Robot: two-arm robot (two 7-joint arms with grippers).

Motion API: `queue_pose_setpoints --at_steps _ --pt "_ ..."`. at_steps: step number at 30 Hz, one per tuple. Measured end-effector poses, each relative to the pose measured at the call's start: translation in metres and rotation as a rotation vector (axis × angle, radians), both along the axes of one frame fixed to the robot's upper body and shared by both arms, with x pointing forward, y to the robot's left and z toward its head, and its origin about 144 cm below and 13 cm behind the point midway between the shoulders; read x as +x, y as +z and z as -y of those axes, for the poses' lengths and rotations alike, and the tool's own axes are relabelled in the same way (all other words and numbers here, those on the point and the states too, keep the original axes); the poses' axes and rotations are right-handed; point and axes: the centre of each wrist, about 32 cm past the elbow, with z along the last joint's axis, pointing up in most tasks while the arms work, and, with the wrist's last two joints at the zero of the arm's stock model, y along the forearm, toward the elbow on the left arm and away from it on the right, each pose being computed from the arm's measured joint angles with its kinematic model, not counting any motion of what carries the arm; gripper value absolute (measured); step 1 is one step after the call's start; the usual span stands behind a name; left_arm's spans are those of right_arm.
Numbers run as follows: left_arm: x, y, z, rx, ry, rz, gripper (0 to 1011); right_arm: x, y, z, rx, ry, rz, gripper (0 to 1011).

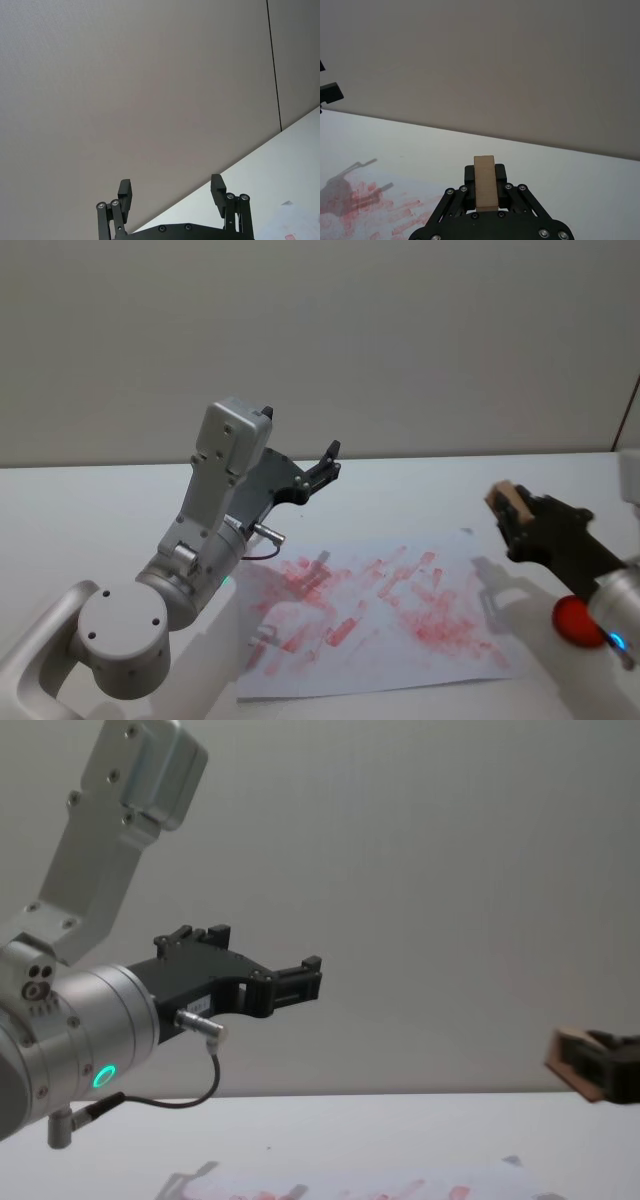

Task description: Use the one hand to pick up the stamp and affix it onto the A4 paper.

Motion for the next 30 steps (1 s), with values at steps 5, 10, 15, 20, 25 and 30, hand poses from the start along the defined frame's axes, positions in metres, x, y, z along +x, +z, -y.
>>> queue_pose_setpoints --at_steps 5,10,15,20,25,30 --pt "0.000 0.000 0.000 0.000 0.000 0.000 1001 -0.021 -0.002 0.010 0.010 -0.065 -0.027 217" --pt "0.000 0.000 0.000 0.000 0.000 0.000 1001 -0.038 -0.005 0.017 0.009 -0.110 -0.070 217" --pt "0.000 0.000 0.000 0.000 0.000 0.000 1001 -0.050 -0.008 0.023 -0.003 -0.134 -0.116 217" --pt "0.000 0.000 0.000 0.000 0.000 0.000 1001 -0.059 -0.011 0.028 -0.026 -0.145 -0.161 216" --pt "0.000 0.000 0.000 0.000 0.000 0.000 1001 -0.064 -0.013 0.032 -0.053 -0.148 -0.197 217" --pt "0.000 0.000 0.000 0.000 0.000 0.000 1001 -0.066 -0.014 0.035 -0.083 -0.150 -0.218 217"
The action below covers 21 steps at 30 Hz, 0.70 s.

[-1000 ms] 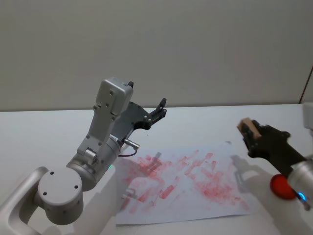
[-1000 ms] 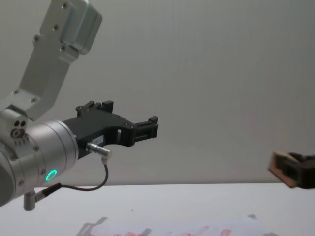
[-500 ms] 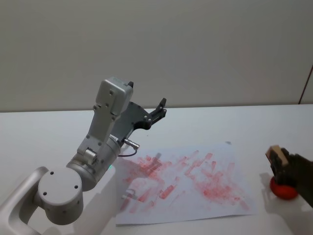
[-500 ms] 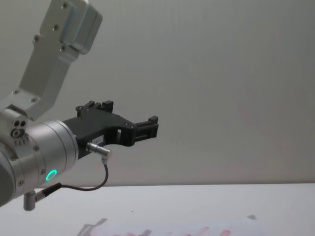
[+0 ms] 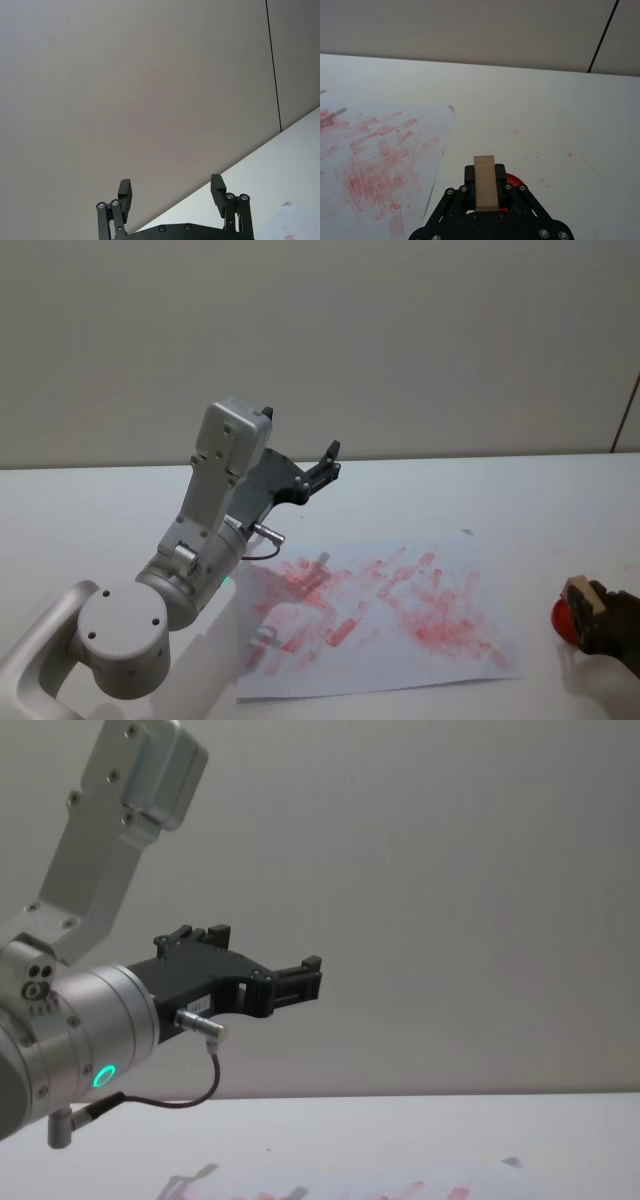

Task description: Use the one hand to pick up the stamp and affix it onto the A4 paper.

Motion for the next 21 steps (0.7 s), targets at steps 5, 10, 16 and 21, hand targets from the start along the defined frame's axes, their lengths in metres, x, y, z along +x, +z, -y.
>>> queue_pose_setpoints --at_steps 5,10,16,21 --pt "0.0000 0.0000 0.0000 0.000 0.000 0.000 1001 -0.0008 -0.0001 0.0035 -0.027 -0.001 -0.018 217" --pt "0.0000 0.0000 0.0000 0.000 0.000 0.000 1001 -0.0006 0.0005 0.0066 -0.051 -0.002 -0.031 217" --pt "0.0000 0.0000 0.0000 0.000 0.000 0.000 1001 0.0007 0.0009 0.0092 -0.069 0.000 -0.040 217" --pt "0.0000 0.0000 0.0000 0.000 0.000 0.000 1001 0.0024 0.0011 0.0108 -0.080 0.005 -0.044 217"
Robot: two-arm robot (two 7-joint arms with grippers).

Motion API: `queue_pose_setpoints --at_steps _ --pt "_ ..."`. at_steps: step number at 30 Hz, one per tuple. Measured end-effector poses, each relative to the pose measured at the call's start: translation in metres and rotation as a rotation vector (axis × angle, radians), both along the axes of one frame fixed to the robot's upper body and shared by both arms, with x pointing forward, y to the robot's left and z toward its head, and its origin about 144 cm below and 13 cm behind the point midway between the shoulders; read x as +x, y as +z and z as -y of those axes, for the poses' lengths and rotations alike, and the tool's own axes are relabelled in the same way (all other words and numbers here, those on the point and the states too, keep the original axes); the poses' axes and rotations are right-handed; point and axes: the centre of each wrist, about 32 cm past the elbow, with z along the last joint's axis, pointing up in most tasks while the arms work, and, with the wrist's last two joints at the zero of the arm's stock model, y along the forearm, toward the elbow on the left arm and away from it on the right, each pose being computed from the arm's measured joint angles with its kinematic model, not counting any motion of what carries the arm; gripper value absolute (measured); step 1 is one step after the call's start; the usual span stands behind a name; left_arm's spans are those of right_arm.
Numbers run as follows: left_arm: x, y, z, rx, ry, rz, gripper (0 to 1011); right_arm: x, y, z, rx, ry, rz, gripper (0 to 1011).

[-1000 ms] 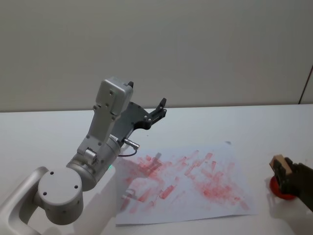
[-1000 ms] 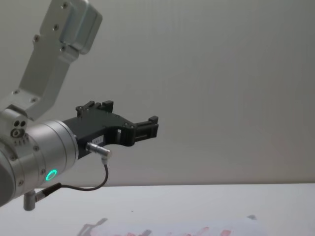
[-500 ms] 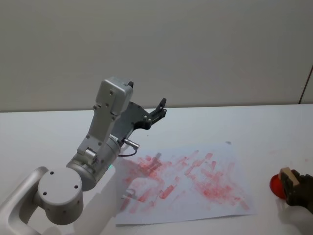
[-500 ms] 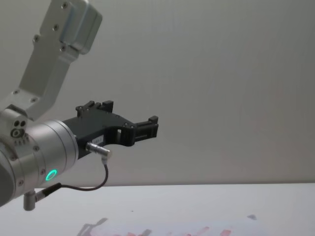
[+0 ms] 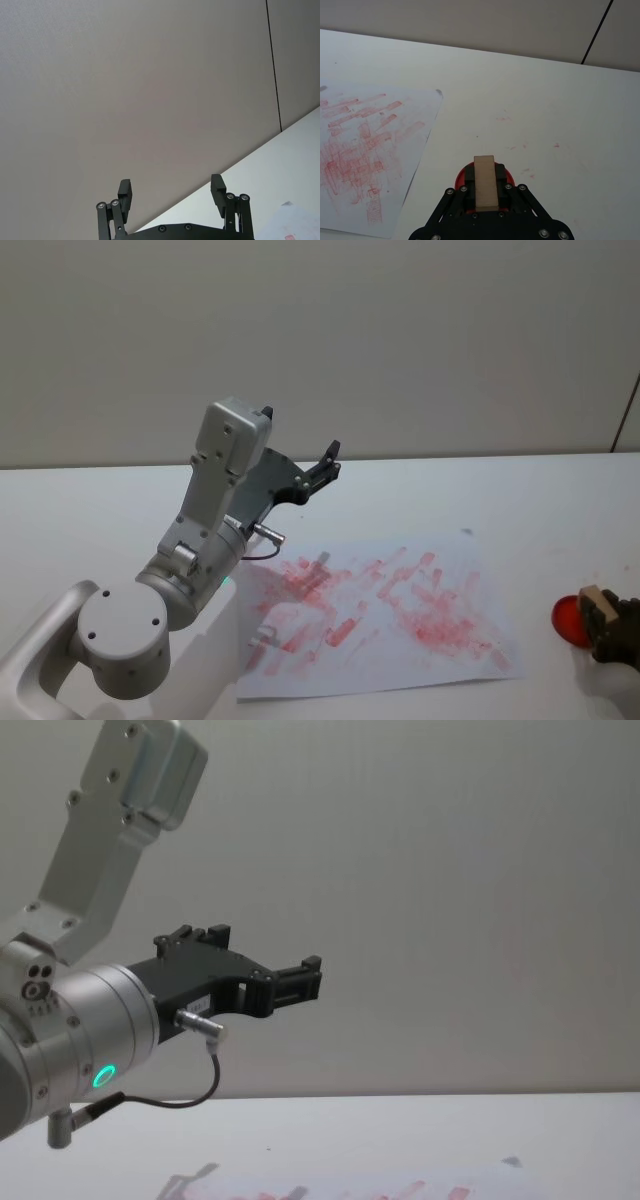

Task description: Use the one hand to pick up the stamp and affix it onto the A4 paper.

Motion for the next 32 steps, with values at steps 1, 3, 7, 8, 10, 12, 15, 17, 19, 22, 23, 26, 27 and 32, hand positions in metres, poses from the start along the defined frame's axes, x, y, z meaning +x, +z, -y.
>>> queue_pose_setpoints --at_steps 1,3,7,8,10,12,15,17,19,22,23,26,27,32 --pt "0.0000 0.0000 0.0000 0.000 0.000 0.000 1001 0.0002 0.0001 0.0002 -0.001 0.001 0.000 217" --pt "0.0000 0.0000 0.0000 0.000 0.000 0.000 1001 0.0008 0.0001 0.0006 -0.004 0.003 -0.002 232" --pt "0.0000 0.0000 0.0000 0.000 0.000 0.000 1001 0.0015 0.0003 0.0011 -0.008 0.004 -0.002 343" --pt "0.0000 0.0000 0.0000 0.000 0.000 0.000 1001 0.0015 0.0002 0.0012 -0.008 0.005 -0.003 409" --pt "0.0000 0.0000 0.0000 0.000 0.000 0.000 1001 0.0018 0.0003 0.0014 -0.010 0.006 -0.004 448" --pt "0.0000 0.0000 0.0000 0.000 0.000 0.000 1001 0.0021 0.0003 0.0017 -0.012 0.007 -0.004 533" --pt "0.0000 0.0000 0.0000 0.000 0.000 0.000 1001 0.0024 0.0004 0.0019 -0.013 0.007 -0.005 611" --pt "0.0000 0.0000 0.0000 0.000 0.000 0.000 1001 0.0025 0.0004 0.0021 -0.014 0.007 -0.005 692" --pt "0.0000 0.0000 0.0000 0.000 0.000 0.000 1001 0.0027 0.0005 0.0022 -0.015 0.008 -0.005 708" --pt "0.0000 0.0000 0.0000 0.000 0.000 0.000 1001 0.0028 0.0005 0.0024 -0.016 0.008 -0.006 815" --pt "0.0000 0.0000 0.0000 0.000 0.000 0.000 1001 0.0028 0.0005 0.0024 -0.016 0.008 -0.006 858" --pt "0.0000 0.0000 0.0000 0.000 0.000 0.000 1001 0.0029 0.0005 0.0025 -0.017 0.009 -0.006 926" --pt "0.0000 0.0000 0.0000 0.000 0.000 0.000 1001 0.0029 0.0005 0.0025 -0.017 0.009 -0.006 938" --pt "0.0000 0.0000 0.0000 0.000 0.000 0.000 1001 0.0031 0.0005 0.0026 -0.018 0.009 -0.006 1001"
